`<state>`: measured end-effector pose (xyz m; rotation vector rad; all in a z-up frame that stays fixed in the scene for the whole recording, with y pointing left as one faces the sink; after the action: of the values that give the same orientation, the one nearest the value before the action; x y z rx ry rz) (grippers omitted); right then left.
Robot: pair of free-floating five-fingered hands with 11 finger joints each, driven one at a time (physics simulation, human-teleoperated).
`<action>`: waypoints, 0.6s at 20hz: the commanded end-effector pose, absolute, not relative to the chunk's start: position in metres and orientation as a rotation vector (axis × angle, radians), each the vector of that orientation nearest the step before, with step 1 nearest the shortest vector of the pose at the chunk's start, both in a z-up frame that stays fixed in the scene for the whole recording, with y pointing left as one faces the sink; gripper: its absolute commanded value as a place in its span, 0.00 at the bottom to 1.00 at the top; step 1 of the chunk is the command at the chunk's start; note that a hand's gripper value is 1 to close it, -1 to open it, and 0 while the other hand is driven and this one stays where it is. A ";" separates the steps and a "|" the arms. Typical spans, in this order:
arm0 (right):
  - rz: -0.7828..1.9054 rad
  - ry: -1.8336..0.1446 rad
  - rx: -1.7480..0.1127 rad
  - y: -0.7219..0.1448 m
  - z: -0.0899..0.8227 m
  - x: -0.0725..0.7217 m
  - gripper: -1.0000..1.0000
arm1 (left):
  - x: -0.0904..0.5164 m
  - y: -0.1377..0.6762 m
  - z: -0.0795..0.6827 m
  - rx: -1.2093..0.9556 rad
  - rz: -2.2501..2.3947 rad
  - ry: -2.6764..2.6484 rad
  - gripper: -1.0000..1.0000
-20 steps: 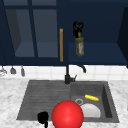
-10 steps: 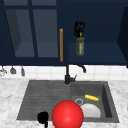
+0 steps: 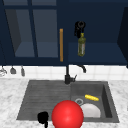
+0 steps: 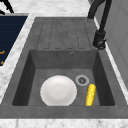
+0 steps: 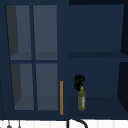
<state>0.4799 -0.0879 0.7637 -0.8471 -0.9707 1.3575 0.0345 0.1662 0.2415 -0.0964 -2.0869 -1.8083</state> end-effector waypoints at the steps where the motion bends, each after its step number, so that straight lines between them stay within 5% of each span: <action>1: 1.352 -0.986 -0.865 -0.088 0.764 0.473 0.00 | 0.034 0.166 0.242 -0.096 -1.808 -2.087 0.50; 12: 1.389 -0.944 -0.825 -0.085 0.764 0.476 0.00 | 0.034 0.166 0.242 -0.096 -1.808 -2.087 0.50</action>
<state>0.4718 -0.0870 0.7641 -0.8391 -0.9594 1.3836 0.0345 0.1662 0.2415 -0.0964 -2.0869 -1.8083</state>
